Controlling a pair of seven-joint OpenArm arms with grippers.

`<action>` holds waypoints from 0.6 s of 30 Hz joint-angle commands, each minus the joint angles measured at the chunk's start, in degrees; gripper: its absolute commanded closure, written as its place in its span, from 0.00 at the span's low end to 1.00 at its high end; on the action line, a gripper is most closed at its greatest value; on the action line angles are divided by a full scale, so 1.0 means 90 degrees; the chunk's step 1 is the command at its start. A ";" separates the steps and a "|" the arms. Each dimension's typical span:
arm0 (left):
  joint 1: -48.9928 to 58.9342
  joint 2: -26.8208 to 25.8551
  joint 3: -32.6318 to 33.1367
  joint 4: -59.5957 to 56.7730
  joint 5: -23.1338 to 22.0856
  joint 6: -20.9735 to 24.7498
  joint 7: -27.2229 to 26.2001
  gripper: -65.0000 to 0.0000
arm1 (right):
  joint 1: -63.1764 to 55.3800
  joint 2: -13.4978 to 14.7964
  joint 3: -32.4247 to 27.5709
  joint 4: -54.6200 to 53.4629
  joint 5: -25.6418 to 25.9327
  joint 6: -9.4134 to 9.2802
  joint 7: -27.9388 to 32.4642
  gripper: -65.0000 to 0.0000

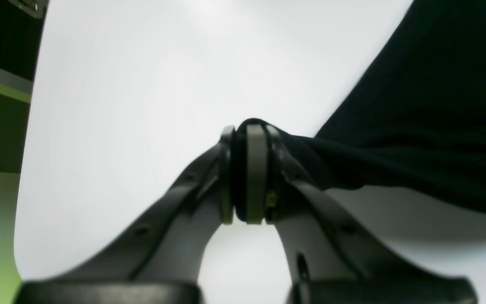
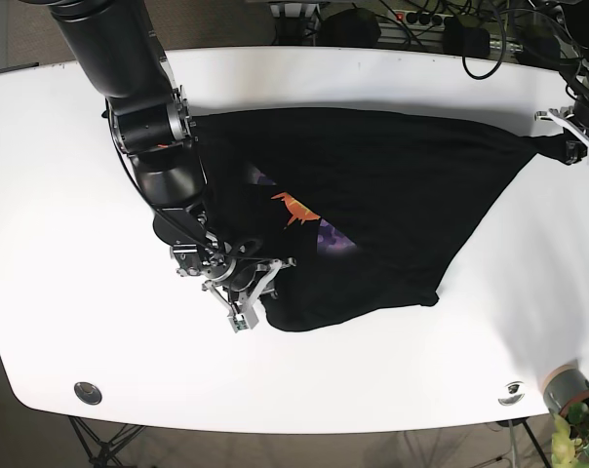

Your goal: Fold the T-shirt properly

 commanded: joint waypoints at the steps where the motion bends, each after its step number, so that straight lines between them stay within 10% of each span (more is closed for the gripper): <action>1: -0.0051 -0.0147 -0.0019 0.0130 -0.0061 -0.0001 -0.0101 1.00 | 0.0225 -0.0019 0.0008 0.0091 0.0059 0.0030 0.0138 0.97; 18: -0.1858 -0.0333 0.0323 0.0130 -0.0022 -0.0001 -0.0092 1.00 | 0.0831 0.1134 0.0048 0.2181 0.0118 0.0030 -0.1259 0.97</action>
